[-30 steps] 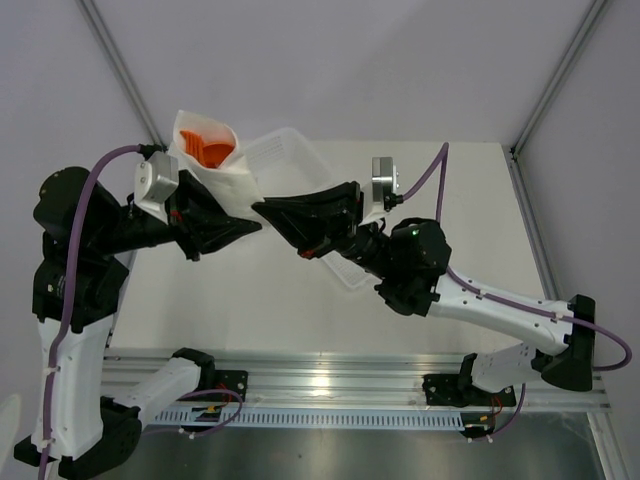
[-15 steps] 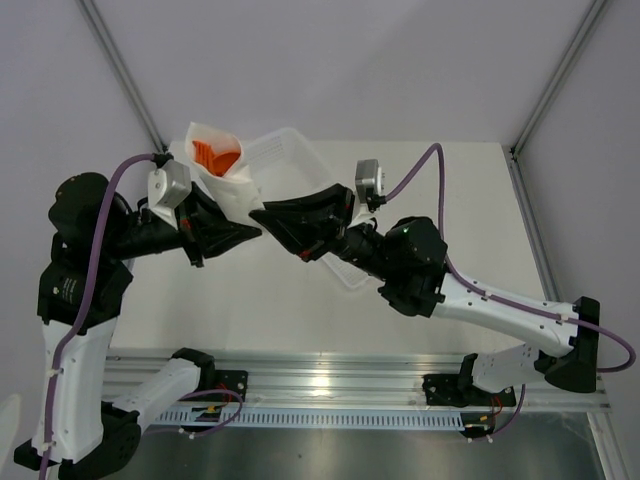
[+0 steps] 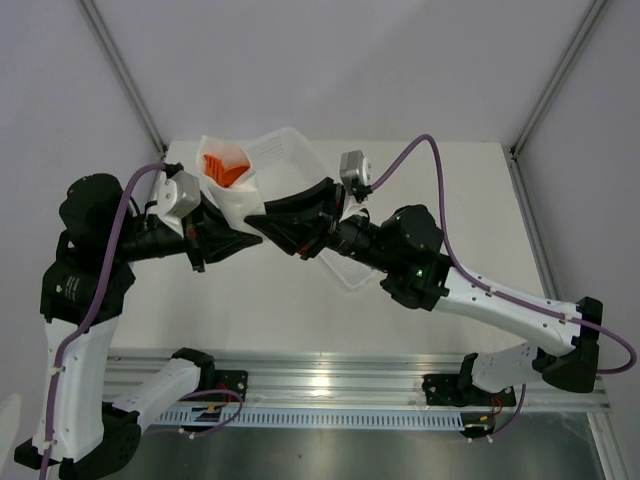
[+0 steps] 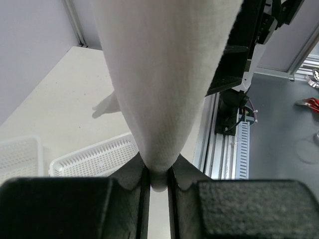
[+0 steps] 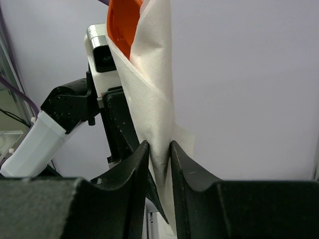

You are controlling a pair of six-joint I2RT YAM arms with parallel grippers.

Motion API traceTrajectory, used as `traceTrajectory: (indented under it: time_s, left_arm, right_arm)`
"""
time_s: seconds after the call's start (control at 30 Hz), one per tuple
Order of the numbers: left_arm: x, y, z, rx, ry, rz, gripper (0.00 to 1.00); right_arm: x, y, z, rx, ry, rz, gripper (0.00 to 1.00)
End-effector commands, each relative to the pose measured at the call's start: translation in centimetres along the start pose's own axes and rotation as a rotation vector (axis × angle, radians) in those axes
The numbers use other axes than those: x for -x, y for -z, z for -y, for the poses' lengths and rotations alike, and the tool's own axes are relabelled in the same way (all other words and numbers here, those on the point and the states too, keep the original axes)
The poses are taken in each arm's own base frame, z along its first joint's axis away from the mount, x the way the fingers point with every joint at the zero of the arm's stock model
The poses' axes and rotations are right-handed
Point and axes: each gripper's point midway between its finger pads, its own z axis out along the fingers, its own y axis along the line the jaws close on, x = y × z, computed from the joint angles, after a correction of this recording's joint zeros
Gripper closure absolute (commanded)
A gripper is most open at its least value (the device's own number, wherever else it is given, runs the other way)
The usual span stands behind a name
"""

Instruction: Place the utensils on the paper napkin and roll it up

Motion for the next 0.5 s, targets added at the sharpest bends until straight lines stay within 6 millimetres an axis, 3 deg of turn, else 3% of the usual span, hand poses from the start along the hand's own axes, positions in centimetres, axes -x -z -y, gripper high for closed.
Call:
traceTrajectory:
  time_s: [0.0, 0.2, 0.47]
  left_arm:
    - [-0.4, -0.1, 0.7, -0.055, -0.037, -0.003, 0.99]
    - [-0.8, -0.1, 0.7, -0.059, -0.044, -0.009, 0.99]
    - [-1.2, 0.2, 0.9, -0.056, -0.057, -0.023, 0.99]
  right_arm:
    - [0.9, -0.6, -1.2, 0.069, -0.028, -0.007, 0.73]
    - [-0.3, -1.5, -2.1, 0.135, -0.071, -0.079, 0.74]
    - [-0.7, -1.0, -1.9, 0.165, -0.121, -0.120, 1.00]
